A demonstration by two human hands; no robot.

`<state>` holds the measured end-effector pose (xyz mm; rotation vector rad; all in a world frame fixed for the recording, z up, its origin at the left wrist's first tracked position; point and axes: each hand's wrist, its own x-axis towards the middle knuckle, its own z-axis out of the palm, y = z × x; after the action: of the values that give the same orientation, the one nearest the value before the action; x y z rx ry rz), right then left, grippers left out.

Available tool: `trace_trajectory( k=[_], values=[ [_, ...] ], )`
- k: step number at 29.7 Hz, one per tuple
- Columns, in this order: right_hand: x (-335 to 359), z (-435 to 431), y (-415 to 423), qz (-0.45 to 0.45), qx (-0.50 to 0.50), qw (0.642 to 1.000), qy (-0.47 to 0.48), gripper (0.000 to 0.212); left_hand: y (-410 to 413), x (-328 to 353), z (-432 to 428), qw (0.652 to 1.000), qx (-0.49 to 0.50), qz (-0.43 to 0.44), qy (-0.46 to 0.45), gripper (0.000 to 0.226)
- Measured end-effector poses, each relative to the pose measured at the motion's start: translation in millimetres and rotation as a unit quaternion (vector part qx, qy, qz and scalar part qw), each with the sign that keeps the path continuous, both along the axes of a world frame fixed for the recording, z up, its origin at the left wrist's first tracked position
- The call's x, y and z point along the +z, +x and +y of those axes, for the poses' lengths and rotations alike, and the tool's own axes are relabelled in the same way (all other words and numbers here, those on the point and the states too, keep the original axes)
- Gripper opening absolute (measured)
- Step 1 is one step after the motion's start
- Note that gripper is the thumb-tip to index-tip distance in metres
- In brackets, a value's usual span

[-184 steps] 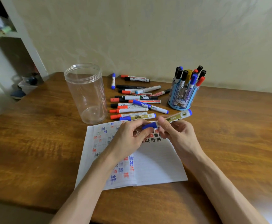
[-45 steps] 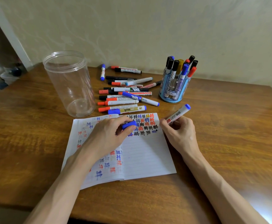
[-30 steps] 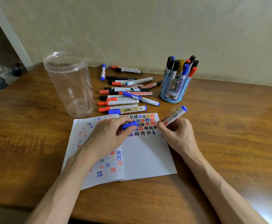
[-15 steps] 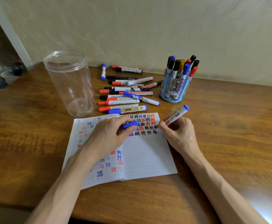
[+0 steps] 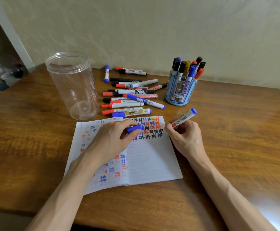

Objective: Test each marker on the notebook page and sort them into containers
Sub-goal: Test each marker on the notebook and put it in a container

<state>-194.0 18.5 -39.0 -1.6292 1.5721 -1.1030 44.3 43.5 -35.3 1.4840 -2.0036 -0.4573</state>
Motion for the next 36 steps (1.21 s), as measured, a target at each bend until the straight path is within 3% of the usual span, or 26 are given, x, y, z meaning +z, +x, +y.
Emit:
trace_trajectory(
  k=[5,10,13,16,21,27,30,33,36],
  values=[
    [-1,-1,0,-0.006,0.008,1.0,0.011,0.014,0,0,0,1.0,-0.001,-0.002,0.002,0.032],
    [5,2,-1,-0.1,0.008,0.995,-0.026,0.005,0,0,1,1.0,-0.014,0.021,-0.009,0.031],
    [12,5,0,-0.17,0.025,0.984,-0.035,0.018,1,0,0,0.999,-0.01,0.043,-0.009,0.033],
    [16,9,2,-0.196,0.047,0.98,-0.004,0.028,1,1,1,0.997,-0.013,0.074,-0.013,0.035],
    [17,12,5,-0.252,0.121,0.959,0.035,0.017,0,3,2,0.996,-0.018,0.089,-0.01,0.033],
    [17,14,7,-0.253,0.17,0.952,0.035,0.022,-1,5,3,0.996,-0.018,0.088,-0.008,0.038],
    [15,13,11,-0.301,0.187,0.932,0.082,0.033,0,5,3,0.997,-0.021,0.074,-0.013,0.038],
    [15,12,6,-0.249,0.202,0.943,0.089,0.037,0,7,4,0.996,-0.018,0.087,-0.016,0.036],
    [21,10,-6,-0.212,0.215,0.948,0.1,0.025,1,9,5,0.996,-0.022,0.079,-0.034,0.042]
  ],
)
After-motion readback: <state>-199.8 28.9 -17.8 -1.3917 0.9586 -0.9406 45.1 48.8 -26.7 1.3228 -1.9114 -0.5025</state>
